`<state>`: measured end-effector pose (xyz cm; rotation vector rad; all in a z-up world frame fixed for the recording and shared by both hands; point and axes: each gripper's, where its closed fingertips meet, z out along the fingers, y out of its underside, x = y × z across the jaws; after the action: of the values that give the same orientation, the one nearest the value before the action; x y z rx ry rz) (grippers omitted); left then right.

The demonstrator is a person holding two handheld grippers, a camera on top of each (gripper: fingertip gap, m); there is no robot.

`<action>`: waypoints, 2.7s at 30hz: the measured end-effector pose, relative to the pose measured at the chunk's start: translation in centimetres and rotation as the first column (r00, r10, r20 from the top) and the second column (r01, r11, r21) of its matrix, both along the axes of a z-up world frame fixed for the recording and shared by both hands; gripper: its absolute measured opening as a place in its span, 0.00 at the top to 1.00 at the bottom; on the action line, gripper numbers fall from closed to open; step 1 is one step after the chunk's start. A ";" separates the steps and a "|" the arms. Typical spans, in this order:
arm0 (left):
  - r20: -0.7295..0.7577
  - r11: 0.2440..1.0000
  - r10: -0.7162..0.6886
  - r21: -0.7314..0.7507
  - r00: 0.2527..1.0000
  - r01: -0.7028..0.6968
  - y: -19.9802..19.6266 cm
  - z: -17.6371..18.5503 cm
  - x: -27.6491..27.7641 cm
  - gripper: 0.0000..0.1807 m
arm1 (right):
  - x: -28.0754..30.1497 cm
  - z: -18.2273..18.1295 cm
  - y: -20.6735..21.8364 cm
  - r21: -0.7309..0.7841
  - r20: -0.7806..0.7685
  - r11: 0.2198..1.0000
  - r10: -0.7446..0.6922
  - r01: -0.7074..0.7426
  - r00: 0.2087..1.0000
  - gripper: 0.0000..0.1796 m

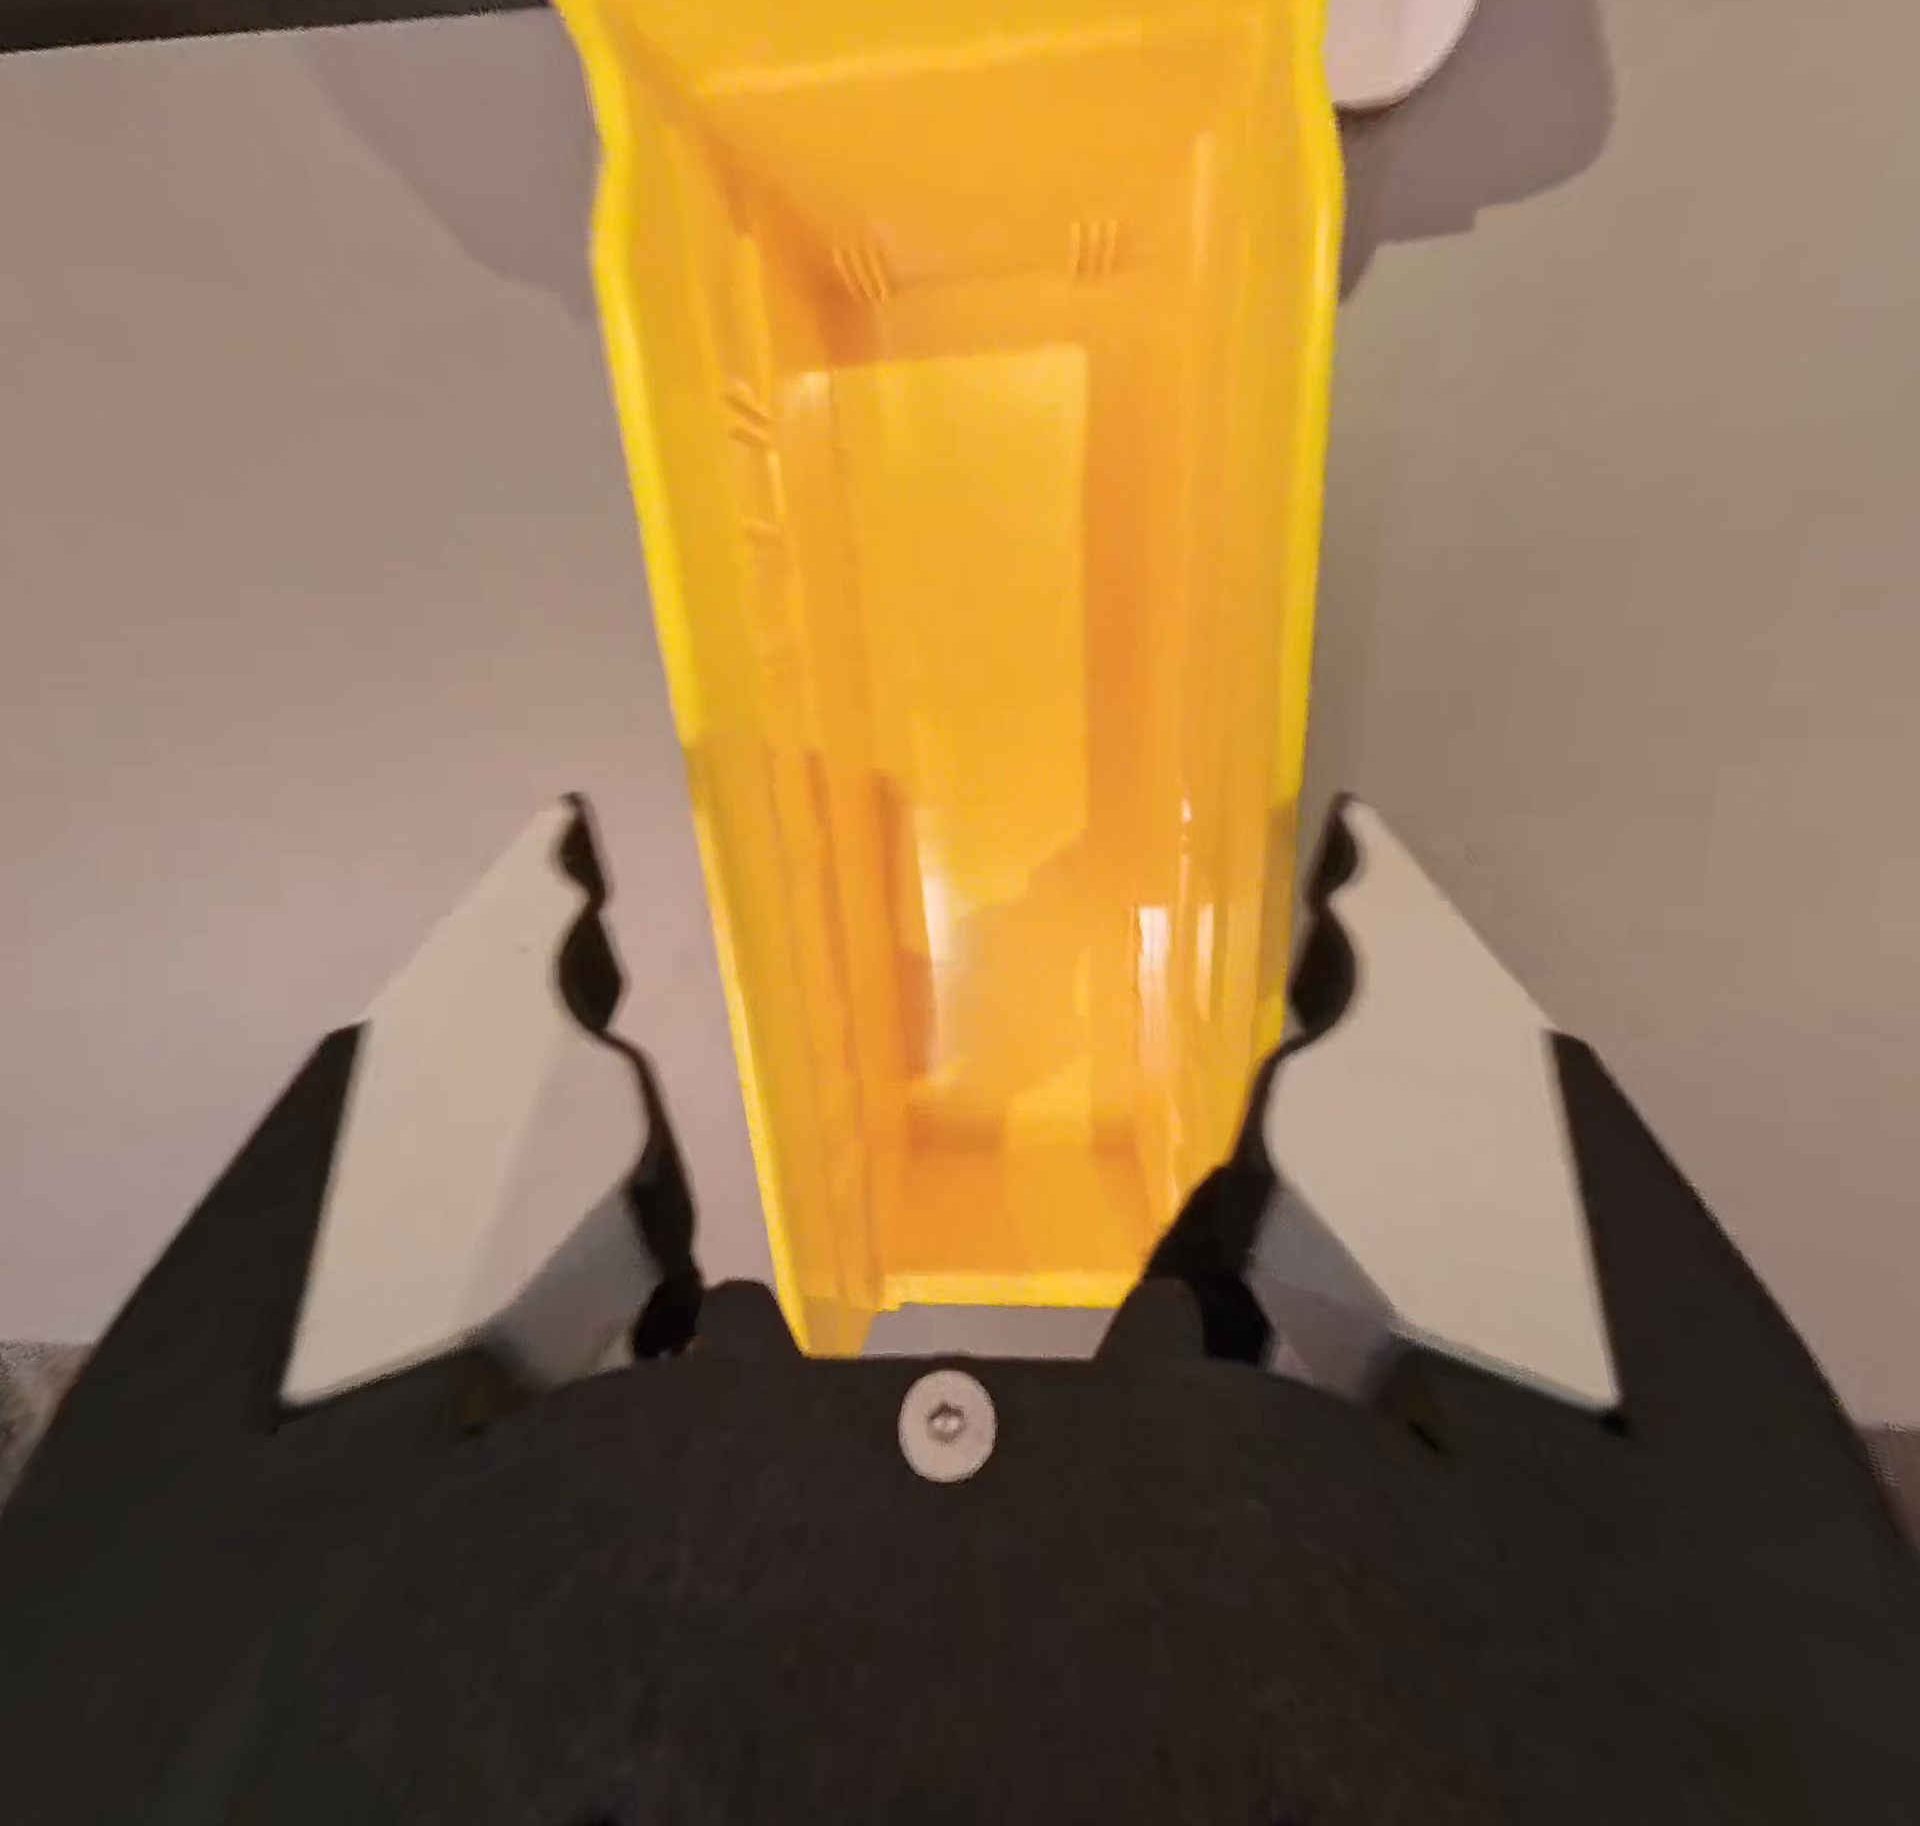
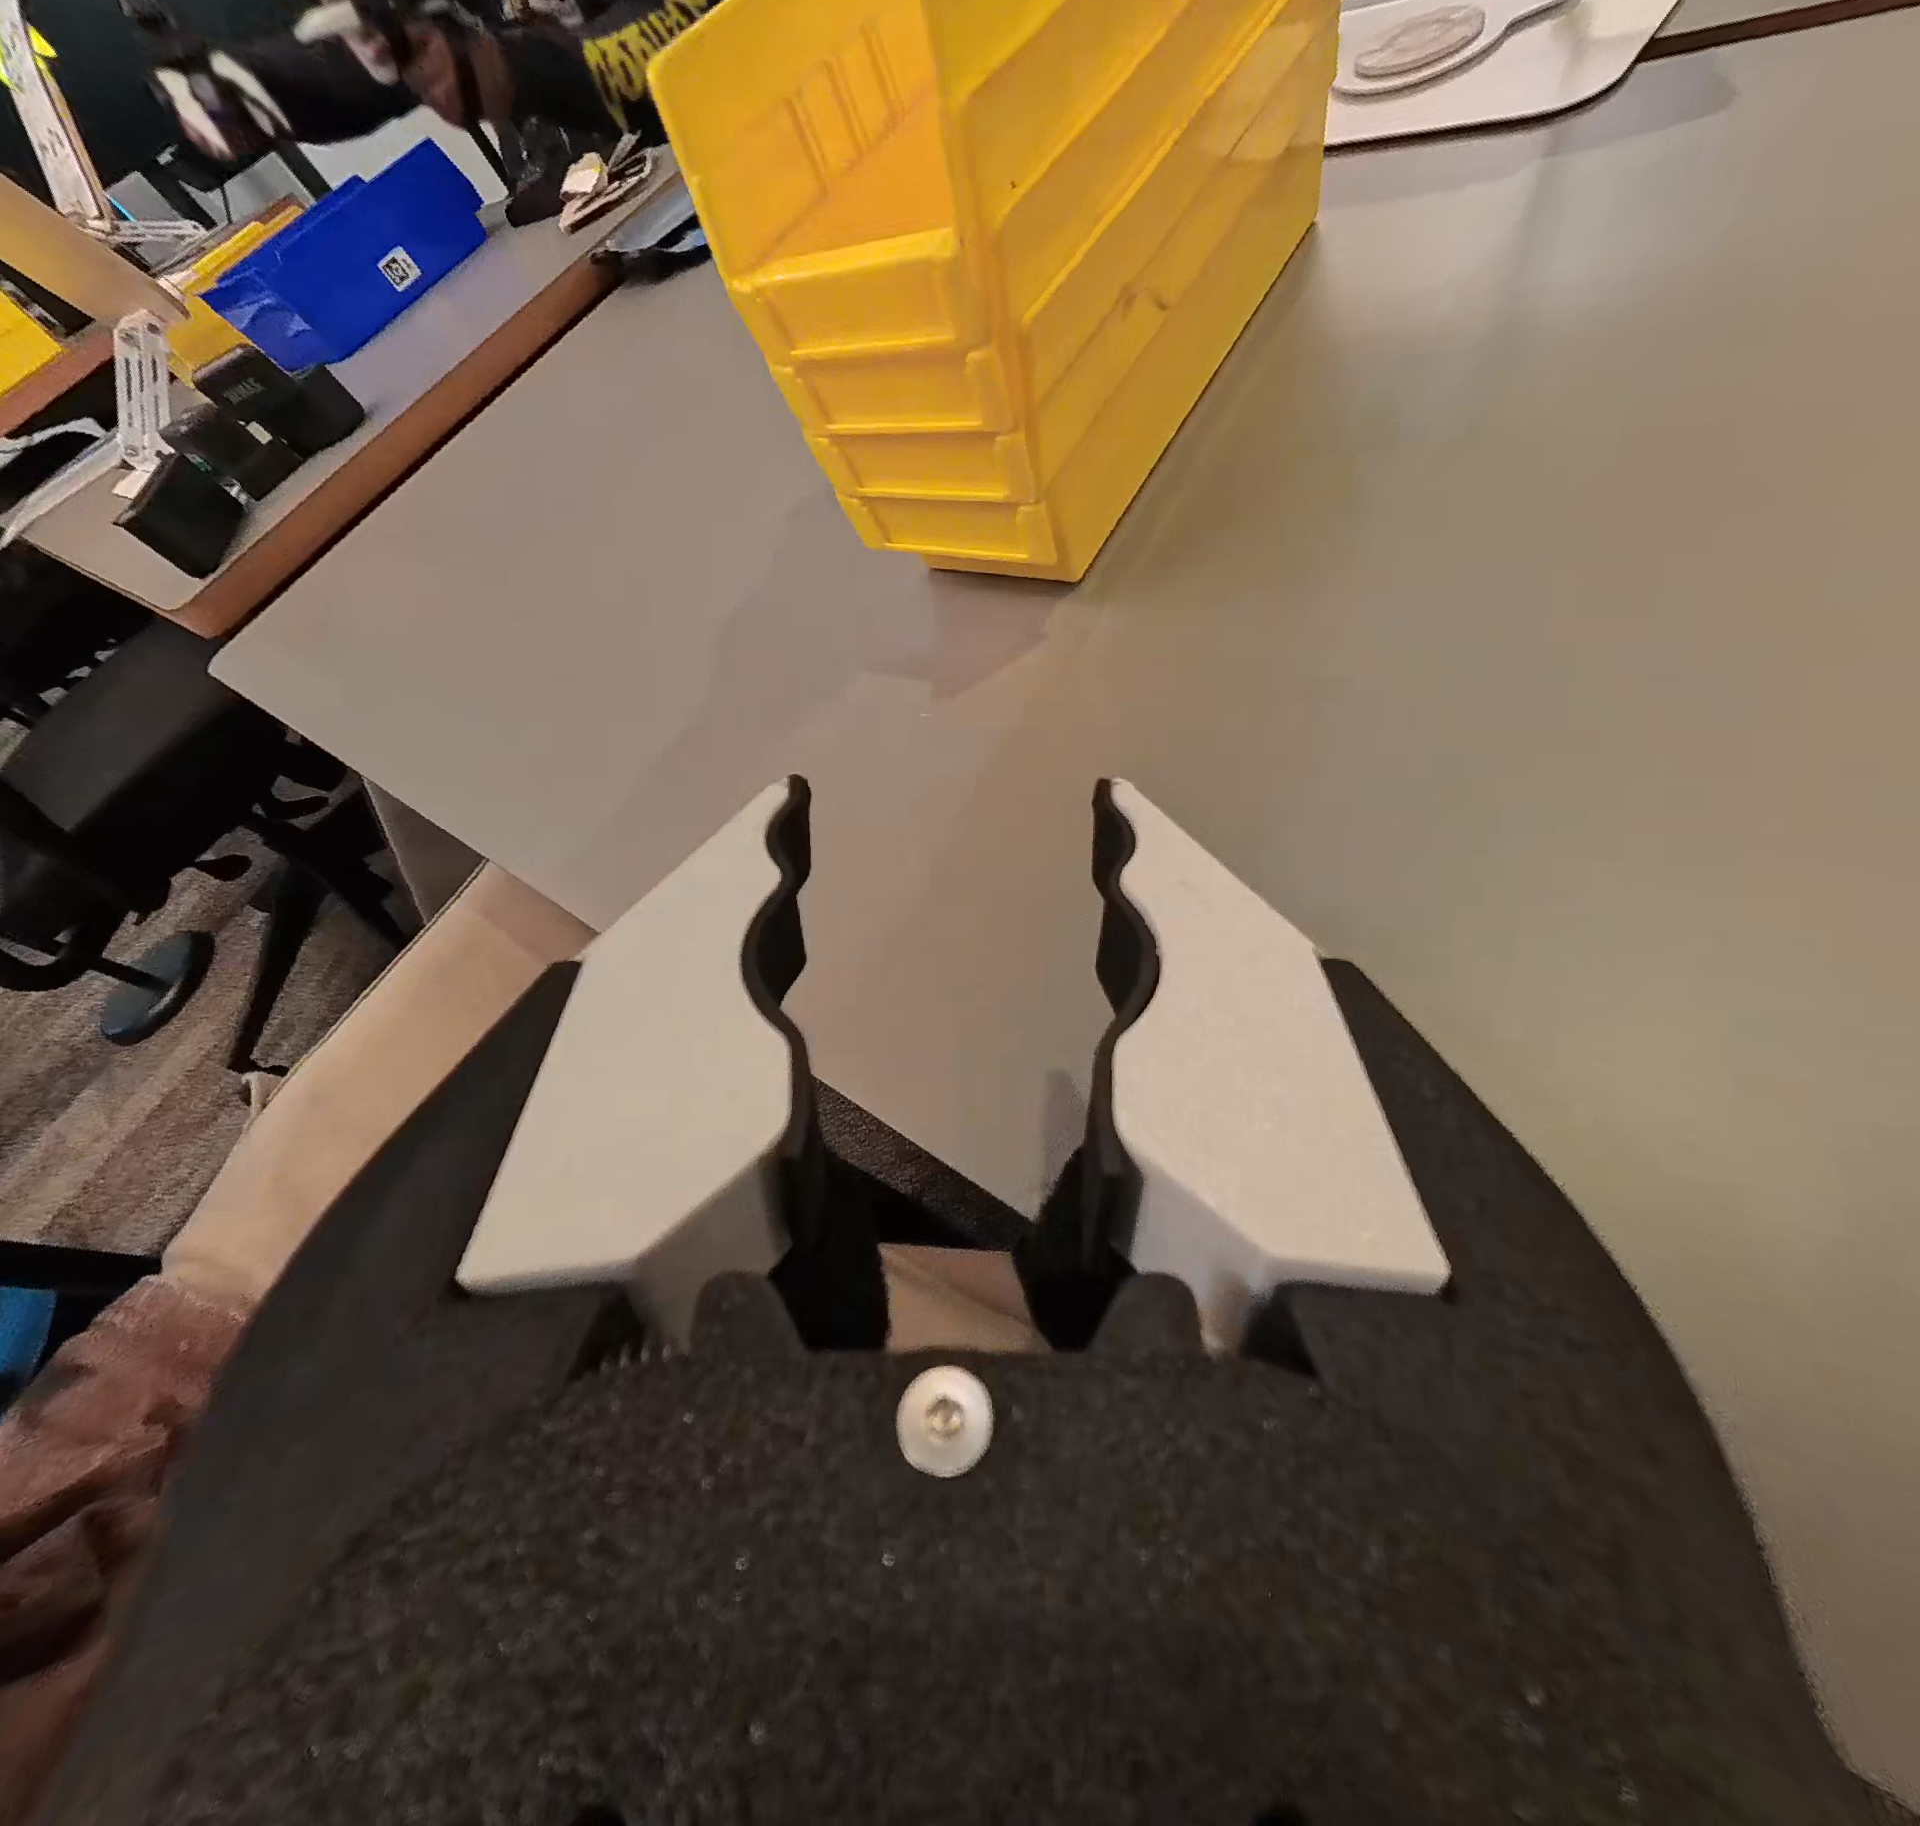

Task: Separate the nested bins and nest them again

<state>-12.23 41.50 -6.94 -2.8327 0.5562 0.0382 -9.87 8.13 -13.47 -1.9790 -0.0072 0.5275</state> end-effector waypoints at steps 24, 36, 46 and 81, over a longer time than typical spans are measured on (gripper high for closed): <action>-0.025 0.992 -0.033 -0.121 0.999 0.029 -1.4 2.9 0.0 0.53 | 0.4 1.0 0.3 -0.009 -0.105 1.000 0.014 -0.015 0.994 0.72; 0.037 0.999 -0.024 -0.031 0.999 0.025 -5.6 10.9 -1.9 0.51 | 0.1 0.9 0.2 -0.023 -0.143 1.000 0.017 -0.020 0.990 0.73; 0.063 0.999 -0.045 0.032 0.997 0.043 -6.9 19.7 -7.6 0.51 | 0.4 1.1 -0.1 0.003 -0.092 1.000 -0.006 0.007 0.996 0.73; -0.151 0.958 0.001 -0.282 0.989 -0.044 7.9 -7.5 -21.1 0.45 | -1.1 -1.7 0.1 -0.054 0.065 0.997 0.060 -0.057 0.996 0.72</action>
<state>-33.34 49.37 -14.47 -3.1367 0.6044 0.1911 -10.97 8.26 -15.13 -2.0522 -0.0942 0.5036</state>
